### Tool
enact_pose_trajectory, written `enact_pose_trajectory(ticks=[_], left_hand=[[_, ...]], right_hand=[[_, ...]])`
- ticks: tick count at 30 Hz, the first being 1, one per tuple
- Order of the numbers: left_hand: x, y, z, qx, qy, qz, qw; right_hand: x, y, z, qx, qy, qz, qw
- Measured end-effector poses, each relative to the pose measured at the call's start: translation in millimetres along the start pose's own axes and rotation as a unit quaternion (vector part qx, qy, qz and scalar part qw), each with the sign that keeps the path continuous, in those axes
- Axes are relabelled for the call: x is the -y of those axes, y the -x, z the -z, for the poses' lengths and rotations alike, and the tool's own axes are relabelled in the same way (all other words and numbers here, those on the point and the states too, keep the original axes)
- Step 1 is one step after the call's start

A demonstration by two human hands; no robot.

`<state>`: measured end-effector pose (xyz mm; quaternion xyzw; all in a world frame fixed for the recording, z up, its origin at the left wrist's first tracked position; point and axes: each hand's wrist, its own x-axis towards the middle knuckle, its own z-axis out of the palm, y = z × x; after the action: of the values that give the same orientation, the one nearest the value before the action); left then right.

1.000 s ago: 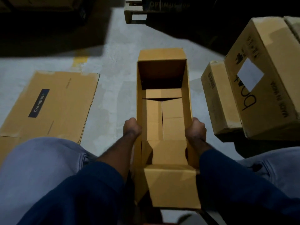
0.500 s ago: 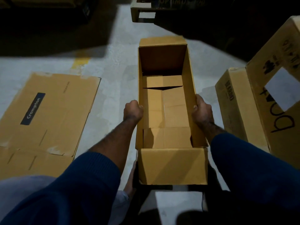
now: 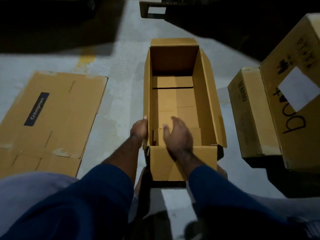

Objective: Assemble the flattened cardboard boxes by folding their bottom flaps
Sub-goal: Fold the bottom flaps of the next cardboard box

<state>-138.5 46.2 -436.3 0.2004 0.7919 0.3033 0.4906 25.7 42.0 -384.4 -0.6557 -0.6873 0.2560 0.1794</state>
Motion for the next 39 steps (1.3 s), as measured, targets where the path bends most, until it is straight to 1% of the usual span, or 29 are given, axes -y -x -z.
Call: enact_pose_trajectory(ticks=[2, 4, 6, 10, 13, 17, 22, 25, 27, 30, 32, 35, 37, 39], left_hand=[[10.8, 17.5, 5.0, 0.000, 0.063, 0.036, 0.997], [15.8, 34.4, 9.8, 0.006, 0.119, 0.059, 0.991], [22.3, 40.3, 12.5, 0.016, 0.162, 0.086, 0.983], [26.8, 36.5, 16.9, 0.048, 0.174, 0.136, 0.974], [25.9, 31.9, 14.5, 0.069, 0.182, 0.172, 0.966], [28.0, 27.0, 11.7, 0.085, 0.189, 0.182, 0.961], [31.4, 28.9, 8.1, 0.101, 0.199, 0.206, 0.953], [26.9, 36.4, 1.8, 0.112, 0.209, 0.213, 0.948], [23.8, 39.0, -5.4, 0.133, 0.274, 0.206, 0.930], [24.4, 36.1, -14.5, 0.124, 0.371, 0.165, 0.905], [21.6, 43.4, -18.9, 0.113, 0.354, 0.150, 0.916], [5.9, 64.7, -15.6, 0.136, 0.332, 0.153, 0.921], [10.7, 56.3, -13.1, 0.138, 0.336, 0.164, 0.917], [14.0, 47.2, -8.5, 0.131, 0.316, 0.156, 0.927]], right_hand=[[17.3, 28.5, -19.3, 0.053, -0.005, 0.013, 0.999], [24.7, 45.8, -38.6, 0.079, 0.046, 0.043, 0.995], [26.8, 49.8, -48.9, 0.086, 0.108, 0.051, 0.989], [29.3, 43.6, -51.5, 0.100, 0.201, 0.050, 0.973], [28.7, 35.2, -51.6, 0.119, 0.229, 0.063, 0.964], [31.1, 28.9, -54.8, 0.131, 0.245, 0.089, 0.957], [32.2, 22.5, -47.5, 0.121, 0.255, 0.101, 0.954], [38.5, 20.8, -36.1, 0.093, 0.243, 0.084, 0.962], [42.5, 21.7, -26.8, 0.068, 0.221, 0.068, 0.971], [40.5, 23.7, -10.9, 0.035, 0.175, 0.057, 0.982], [35.5, 21.9, -0.7, 0.033, 0.159, 0.047, 0.986], [30.8, 16.8, 9.7, 0.026, 0.147, 0.034, 0.988], [32.3, 12.5, 12.5, 0.010, 0.134, 0.036, 0.990], [36.4, 8.6, 14.3, -0.006, 0.112, 0.035, 0.993]])
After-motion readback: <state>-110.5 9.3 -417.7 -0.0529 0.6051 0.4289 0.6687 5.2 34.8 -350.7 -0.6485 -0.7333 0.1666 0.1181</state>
